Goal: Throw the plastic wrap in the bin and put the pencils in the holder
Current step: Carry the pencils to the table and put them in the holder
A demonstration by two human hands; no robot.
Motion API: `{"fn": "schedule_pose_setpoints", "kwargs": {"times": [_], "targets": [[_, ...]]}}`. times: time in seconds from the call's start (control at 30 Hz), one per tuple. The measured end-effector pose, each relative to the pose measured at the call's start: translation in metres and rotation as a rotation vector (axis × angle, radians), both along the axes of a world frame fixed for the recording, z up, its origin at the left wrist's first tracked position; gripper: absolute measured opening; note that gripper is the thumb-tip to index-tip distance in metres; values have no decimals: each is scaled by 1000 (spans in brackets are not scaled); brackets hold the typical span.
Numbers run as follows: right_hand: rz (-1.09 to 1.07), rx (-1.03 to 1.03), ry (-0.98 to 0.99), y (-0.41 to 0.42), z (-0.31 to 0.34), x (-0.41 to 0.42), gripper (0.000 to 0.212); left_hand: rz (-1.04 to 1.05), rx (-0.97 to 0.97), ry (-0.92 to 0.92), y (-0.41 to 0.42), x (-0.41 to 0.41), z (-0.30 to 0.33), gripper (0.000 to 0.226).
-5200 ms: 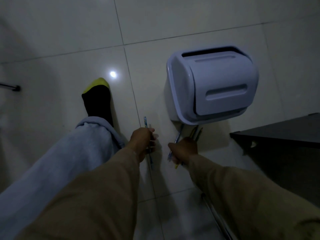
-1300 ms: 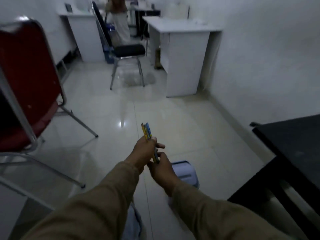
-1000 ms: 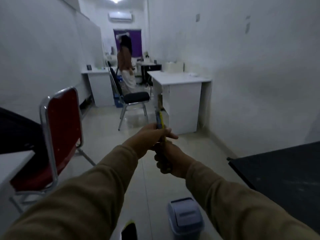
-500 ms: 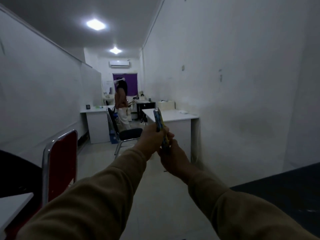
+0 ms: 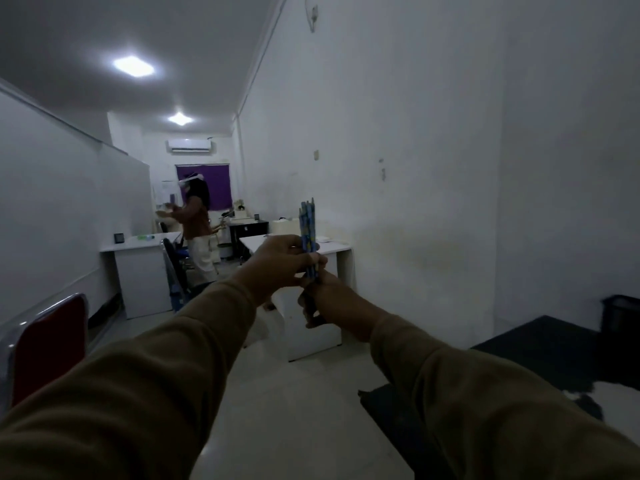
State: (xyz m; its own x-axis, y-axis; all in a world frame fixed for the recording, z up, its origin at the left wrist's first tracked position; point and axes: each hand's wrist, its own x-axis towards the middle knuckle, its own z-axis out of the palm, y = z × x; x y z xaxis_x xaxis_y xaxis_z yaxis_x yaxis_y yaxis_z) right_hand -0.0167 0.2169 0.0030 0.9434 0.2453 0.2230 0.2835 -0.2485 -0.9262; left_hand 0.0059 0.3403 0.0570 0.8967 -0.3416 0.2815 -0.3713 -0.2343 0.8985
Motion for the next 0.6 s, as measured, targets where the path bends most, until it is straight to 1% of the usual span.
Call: {"fn": "schedule_pose_setpoints", "kwargs": {"times": [0.07,0.23,0.4,0.53,0.6], "targets": [[-9,-41,1,-10,6,-5,30,-6,-9,-57,-7,4,-2,28],[-102,-215,-22,-48,15,-4,44,-35,-63,-98,-45,12,-3,27],[-225,-299,-42,-100,23,-1,46,-119,-82,-108,-97,13,3,29],[-301,-386,-155,-142,25,-8,43,-189,-121,-90,-137,12,3,34],[-399,-439,-140,-186,17,-14,43,-277,-139,-24,-185,14,-3,35]]}}
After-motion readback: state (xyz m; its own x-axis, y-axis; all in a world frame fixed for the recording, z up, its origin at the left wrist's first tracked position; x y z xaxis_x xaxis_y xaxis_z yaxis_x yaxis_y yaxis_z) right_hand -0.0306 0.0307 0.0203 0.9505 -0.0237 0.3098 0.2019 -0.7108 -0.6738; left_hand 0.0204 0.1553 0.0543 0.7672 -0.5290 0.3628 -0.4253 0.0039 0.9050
